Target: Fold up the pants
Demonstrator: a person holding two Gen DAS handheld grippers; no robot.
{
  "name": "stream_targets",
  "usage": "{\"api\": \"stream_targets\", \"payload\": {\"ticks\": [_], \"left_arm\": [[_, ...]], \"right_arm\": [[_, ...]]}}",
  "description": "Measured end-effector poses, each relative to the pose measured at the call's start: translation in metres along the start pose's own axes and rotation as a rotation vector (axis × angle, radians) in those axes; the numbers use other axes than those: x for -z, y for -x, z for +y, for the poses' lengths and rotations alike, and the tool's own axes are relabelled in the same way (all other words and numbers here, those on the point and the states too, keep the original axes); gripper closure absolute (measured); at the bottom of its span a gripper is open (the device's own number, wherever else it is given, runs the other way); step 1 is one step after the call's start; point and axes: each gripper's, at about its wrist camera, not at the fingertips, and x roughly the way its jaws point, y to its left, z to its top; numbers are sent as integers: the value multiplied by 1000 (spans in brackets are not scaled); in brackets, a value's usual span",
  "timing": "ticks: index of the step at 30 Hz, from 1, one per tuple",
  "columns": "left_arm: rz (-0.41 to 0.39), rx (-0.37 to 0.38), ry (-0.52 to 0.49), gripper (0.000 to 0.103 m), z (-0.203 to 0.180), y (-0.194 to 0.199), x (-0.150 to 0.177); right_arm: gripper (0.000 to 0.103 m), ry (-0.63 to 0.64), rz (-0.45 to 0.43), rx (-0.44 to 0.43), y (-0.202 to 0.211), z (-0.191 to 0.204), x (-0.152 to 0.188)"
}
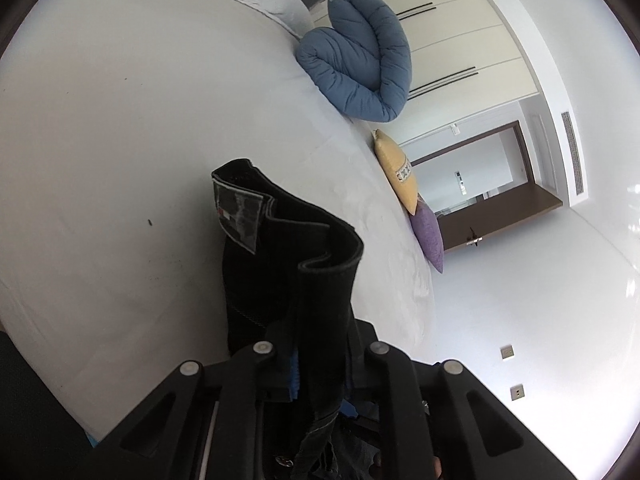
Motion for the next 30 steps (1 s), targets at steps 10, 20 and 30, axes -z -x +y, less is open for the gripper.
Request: {"api": "stream_targets", "payload": {"ticks": [10,20,30], "left_arm": [[85,-11,-318,88,-90,-30,40],[328,-42,-695,89,-156,-95,171],[412,-91,-895,89,-172,-111,215]], "right_arm": [[45,-22,-59,-172,67,7,-11],[33,64,-90,-181,149,-10,-4],[46,102,-107,57,153,-35,-6]]}}
